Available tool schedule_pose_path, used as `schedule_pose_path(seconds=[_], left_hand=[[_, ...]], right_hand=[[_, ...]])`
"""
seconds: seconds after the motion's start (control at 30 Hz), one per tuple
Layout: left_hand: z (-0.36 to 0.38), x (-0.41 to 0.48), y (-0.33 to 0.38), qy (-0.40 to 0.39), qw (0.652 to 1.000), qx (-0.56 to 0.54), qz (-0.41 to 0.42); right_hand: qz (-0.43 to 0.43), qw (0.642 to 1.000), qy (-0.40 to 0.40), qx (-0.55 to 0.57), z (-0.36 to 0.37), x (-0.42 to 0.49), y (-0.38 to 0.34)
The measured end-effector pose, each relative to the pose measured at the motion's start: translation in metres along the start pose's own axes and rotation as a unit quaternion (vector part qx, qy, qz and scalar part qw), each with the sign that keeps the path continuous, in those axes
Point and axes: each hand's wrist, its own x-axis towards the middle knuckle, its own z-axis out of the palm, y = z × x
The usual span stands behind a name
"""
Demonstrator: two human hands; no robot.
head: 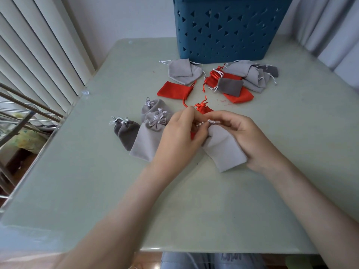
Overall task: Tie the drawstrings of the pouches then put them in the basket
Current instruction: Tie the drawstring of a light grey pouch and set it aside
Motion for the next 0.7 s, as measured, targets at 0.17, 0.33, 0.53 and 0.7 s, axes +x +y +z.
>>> schedule_pose_path(seconds=[0.17,0.33,0.53,0.7], left_hand=[[-0.001,-0.002,0.002,0.016,0.999,0.011,0.045],[0.001,-0.003,0.001,0.019,0.998,0.008,0.055],[-0.003,-0.005,0.001,0.031,0.999,-0.031,-0.01],[-0.018,-0.001,0.015,-0.013,0.98,-0.162,-0.118]], right_hand=[[0.012,1.0,0.01,0.026,-0.001,0.001,-0.001],[-0.013,0.999,0.048,-0.021,-0.004,0.004,0.007],[-0.051,0.982,0.146,-0.109,-0.011,0.007,0.006],[-0.02,0.994,0.108,0.01,0.0,0.004,0.002]])
